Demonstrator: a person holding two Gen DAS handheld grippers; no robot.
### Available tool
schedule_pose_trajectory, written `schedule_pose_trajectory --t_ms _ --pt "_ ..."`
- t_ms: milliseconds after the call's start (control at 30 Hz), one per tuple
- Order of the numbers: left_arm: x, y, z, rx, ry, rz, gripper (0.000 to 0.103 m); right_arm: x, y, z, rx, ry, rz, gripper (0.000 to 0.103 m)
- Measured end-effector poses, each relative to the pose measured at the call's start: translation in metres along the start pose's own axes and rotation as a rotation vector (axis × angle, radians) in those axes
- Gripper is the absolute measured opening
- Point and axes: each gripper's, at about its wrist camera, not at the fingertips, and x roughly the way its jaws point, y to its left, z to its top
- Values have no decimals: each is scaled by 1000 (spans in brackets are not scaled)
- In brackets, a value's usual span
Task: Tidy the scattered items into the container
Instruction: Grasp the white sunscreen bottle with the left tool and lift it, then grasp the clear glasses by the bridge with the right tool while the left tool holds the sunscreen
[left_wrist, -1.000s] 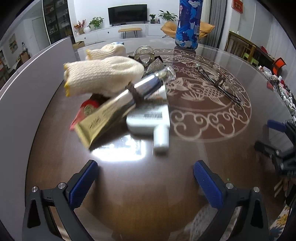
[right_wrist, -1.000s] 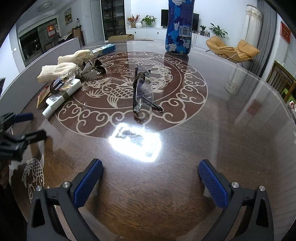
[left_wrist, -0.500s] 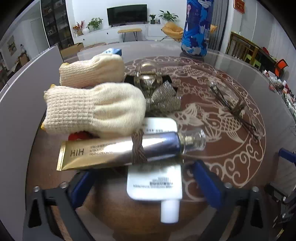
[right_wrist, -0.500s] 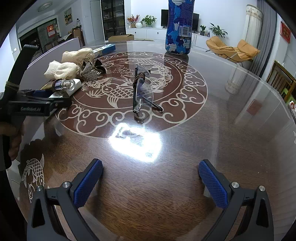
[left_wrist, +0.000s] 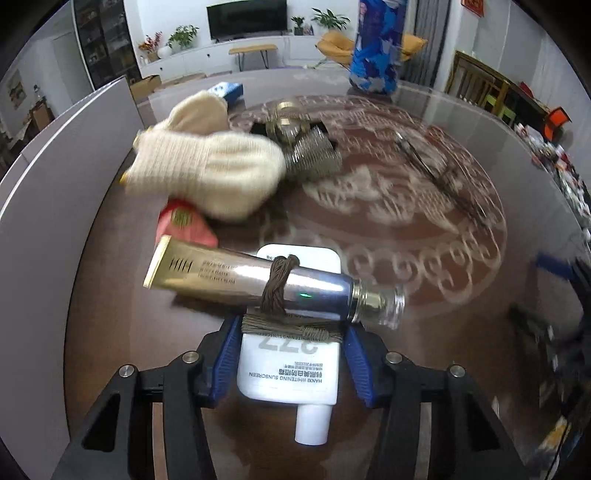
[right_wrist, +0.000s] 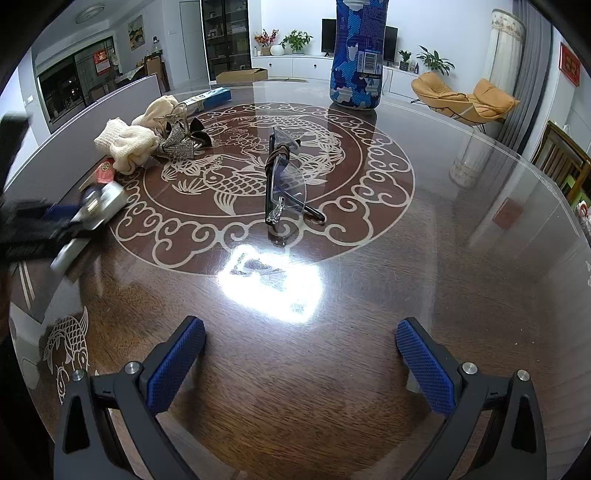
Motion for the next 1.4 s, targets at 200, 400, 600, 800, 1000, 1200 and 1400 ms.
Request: schedule_pose_trajectory --t_ms 200,400,600,800,1000,1200,1400 --pt "-11 -5 -15 8 48 -61 53 0 0 0 0 0 0 103" --pt "8 -6 20 -38 33 -89 53 0 0 0 0 0 0 103" --pt "-5 -40 -2 112 44 -119 53 0 0 0 0 -1 1 103" --pt "-28 -46 -46 196 49 -92 53 1 0 0 0 0 1 103" --pt "-33 -15 -58 57 15 -22 53 1 0 0 0 -1 1 103" --pt "-23 18 -50 -80 -35 49 53 2 0 2 3 -1 3 103" --pt "-22 27 -51 -104 -71 59 53 32 11 40 -39 0 32 103"
